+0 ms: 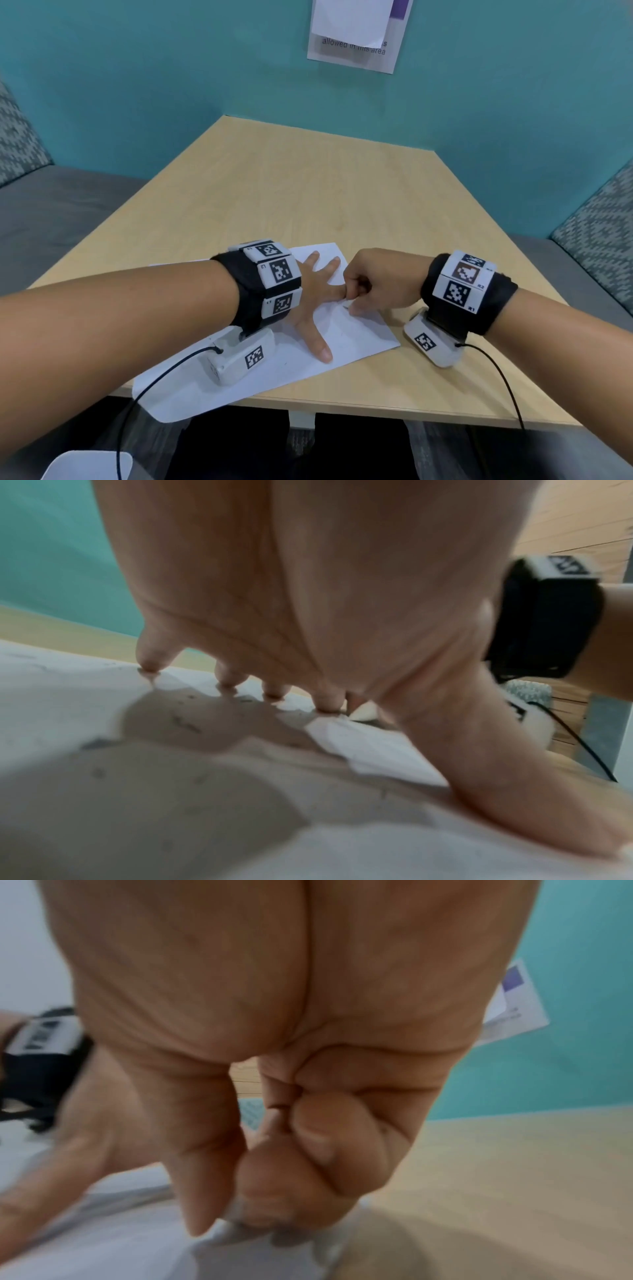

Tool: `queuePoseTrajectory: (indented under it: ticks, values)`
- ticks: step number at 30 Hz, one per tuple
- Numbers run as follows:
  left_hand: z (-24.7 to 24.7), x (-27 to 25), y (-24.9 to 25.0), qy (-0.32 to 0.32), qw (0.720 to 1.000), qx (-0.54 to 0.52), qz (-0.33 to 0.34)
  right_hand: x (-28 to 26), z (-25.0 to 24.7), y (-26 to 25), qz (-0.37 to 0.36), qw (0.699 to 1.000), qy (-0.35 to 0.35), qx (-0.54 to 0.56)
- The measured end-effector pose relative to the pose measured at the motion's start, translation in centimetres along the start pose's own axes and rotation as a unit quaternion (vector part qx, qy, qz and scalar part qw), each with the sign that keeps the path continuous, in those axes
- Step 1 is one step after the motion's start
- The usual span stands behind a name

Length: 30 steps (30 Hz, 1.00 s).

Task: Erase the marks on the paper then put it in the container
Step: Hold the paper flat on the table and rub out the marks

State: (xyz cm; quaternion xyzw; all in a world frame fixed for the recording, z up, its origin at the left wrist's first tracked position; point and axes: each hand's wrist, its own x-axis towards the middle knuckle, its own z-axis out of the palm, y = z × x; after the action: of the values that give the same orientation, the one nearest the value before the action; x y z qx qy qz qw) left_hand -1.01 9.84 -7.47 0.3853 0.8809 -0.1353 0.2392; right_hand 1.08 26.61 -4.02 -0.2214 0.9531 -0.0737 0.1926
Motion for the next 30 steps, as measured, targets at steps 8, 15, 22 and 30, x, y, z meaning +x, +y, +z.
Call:
queuePoseTrajectory:
  ticks: [8, 15, 22, 30]
  values:
    - [0.0, -0.2, 0.2, 0.009, 1.0, 0.016, -0.002, -0.1, 0.0, -0.3, 0.004, 1.0, -0.011, -0.016]
    - [-0.1, -0.2, 0.3, 0.013, 1.0, -0.012, 0.015, -2.5, 2.2, -2.9, -0.058, 0.996, -0.06, 0.012]
    - [0.0, 0.0, 0.1, 0.017, 1.0, 0.01, -0.001, -2.6, 1.8, -2.2, -0.045, 0.998, -0.046, 0.012]
    - [0.0, 0.0, 0.1, 0.021, 1.0, 0.008, -0.002, -2.4, 1.2, -1.1, -0.025, 0.999, -0.043, 0.01]
